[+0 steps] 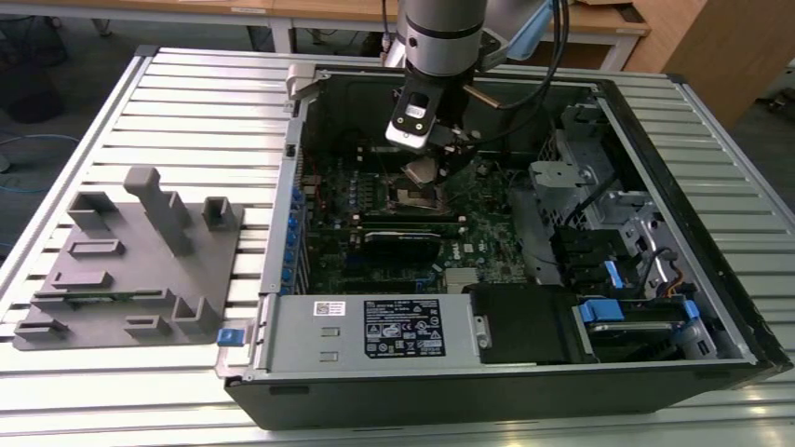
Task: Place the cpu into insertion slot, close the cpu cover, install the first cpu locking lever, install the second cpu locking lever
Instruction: 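Place the cpu into insertion slot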
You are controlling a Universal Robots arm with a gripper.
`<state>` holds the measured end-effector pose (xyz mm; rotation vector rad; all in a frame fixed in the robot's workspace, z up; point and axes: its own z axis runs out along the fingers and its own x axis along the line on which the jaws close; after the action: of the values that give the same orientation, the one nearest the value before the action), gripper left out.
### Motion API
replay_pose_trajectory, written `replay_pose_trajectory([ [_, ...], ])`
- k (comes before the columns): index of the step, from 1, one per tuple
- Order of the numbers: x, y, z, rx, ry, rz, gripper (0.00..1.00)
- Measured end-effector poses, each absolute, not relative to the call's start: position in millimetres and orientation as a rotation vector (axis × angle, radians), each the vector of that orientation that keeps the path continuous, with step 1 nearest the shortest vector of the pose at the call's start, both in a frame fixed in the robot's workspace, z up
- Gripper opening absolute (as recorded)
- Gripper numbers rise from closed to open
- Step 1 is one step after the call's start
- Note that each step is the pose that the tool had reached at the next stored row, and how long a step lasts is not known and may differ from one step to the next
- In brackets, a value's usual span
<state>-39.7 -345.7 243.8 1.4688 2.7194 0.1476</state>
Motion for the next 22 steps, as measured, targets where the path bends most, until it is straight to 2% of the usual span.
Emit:
replay_pose_trajectory([
  [22,-39.7,-345.7,243.7,1.507,2.697,0.147,0.54],
])
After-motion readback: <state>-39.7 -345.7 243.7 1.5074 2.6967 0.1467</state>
